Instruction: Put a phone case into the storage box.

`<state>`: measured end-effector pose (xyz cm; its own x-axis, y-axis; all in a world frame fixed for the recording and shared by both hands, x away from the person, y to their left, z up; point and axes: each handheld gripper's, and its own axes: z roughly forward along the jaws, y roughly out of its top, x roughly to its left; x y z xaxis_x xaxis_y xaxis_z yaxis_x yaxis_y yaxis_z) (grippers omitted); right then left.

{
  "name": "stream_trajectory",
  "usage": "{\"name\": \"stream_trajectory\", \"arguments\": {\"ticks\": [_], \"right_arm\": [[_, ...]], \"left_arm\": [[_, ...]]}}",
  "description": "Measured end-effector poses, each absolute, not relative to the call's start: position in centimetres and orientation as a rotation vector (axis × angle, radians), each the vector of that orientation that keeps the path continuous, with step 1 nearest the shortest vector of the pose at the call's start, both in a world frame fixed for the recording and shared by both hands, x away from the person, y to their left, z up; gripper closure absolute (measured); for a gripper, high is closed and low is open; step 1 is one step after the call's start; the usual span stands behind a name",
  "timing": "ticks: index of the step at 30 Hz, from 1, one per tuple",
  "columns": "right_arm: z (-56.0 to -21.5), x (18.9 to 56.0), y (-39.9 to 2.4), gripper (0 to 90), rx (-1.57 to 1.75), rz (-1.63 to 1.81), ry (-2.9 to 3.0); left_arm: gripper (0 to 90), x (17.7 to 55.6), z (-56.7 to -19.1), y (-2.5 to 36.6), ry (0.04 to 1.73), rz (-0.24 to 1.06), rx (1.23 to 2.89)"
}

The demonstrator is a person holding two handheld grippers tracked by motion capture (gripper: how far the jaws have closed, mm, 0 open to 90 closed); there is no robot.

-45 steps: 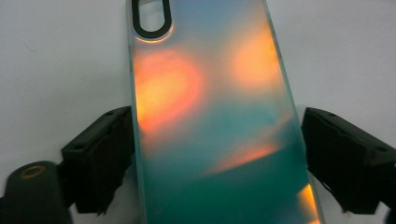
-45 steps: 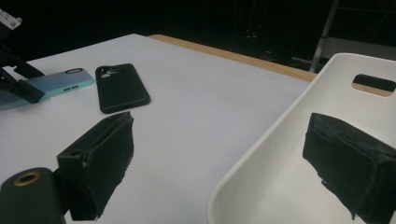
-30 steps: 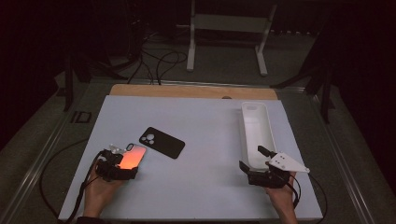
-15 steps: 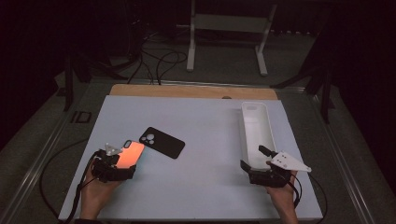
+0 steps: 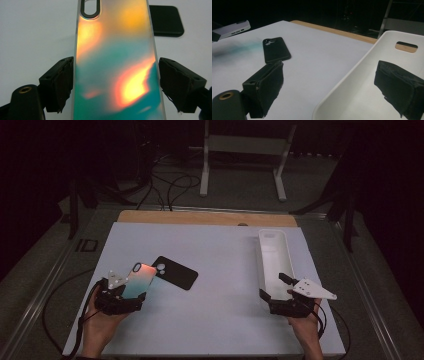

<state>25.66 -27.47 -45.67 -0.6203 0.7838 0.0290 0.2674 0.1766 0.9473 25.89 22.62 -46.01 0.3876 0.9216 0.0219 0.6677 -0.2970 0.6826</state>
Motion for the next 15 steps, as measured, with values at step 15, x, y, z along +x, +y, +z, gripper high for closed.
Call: {"name": "stream_trajectory", "arguments": {"ticks": [15], "right_arm": [[-43.3,27.5,-27.2,8.8,0.999,1.523,2.045]], "left_arm": [[16.9,26.0,-43.8,20.6,1.226,0.587,2.019]]}}
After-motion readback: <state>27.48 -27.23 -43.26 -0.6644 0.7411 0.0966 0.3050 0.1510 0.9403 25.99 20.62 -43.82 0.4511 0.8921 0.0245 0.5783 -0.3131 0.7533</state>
